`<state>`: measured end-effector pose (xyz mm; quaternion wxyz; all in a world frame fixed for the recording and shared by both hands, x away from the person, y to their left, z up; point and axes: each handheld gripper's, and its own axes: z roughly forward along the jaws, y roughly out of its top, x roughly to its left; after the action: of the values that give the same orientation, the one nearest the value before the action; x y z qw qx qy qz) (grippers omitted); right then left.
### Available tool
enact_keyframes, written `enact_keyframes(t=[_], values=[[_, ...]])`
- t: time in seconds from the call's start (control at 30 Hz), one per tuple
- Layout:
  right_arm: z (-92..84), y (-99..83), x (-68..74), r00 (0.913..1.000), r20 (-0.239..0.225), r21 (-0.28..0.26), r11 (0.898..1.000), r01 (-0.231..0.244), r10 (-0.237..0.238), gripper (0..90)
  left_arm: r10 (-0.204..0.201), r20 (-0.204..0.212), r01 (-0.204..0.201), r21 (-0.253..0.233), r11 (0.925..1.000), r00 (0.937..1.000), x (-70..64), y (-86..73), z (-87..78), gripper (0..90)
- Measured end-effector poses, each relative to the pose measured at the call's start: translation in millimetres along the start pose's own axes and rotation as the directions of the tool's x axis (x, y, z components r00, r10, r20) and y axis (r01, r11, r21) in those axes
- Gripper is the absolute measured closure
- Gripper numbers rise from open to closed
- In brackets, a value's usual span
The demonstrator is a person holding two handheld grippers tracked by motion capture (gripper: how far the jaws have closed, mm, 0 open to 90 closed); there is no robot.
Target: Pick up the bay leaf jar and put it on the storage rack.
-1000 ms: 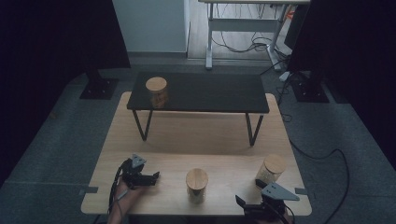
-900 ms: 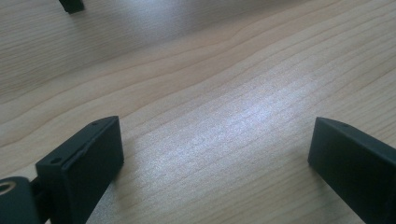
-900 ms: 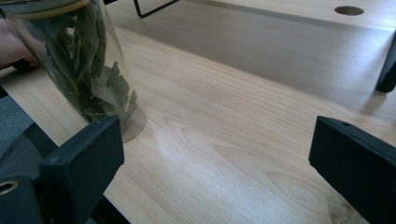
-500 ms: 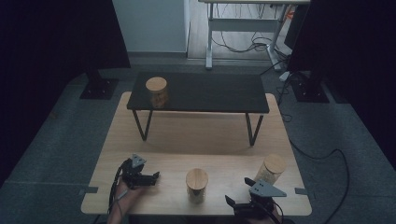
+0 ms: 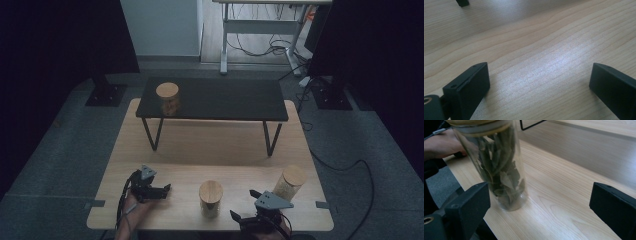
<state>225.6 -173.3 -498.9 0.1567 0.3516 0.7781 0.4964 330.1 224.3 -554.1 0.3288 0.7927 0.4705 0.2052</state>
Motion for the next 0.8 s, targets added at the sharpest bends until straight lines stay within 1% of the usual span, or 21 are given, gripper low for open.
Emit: enact_keyframes(t=[0.57, 0.8], values=[[24.8, 8.9, 15.7, 0.9970, -0.066, 0.011, 0.999, 0.042, -0.042, 2.9, 0.000, 0.000, 0.000, 0.000, 1.0000, 1.0000, 0.0, 0.0, -0.1, 2.8], [35.7, 9.6, 19.0, 0.9953, -0.085, 0.022, 0.999, 0.048, -0.046, 2.9, 0.000, 0.000, 0.000, 0.001, 1.0000, 1.0000, 0.0, 0.0, -0.1, 2.9]])
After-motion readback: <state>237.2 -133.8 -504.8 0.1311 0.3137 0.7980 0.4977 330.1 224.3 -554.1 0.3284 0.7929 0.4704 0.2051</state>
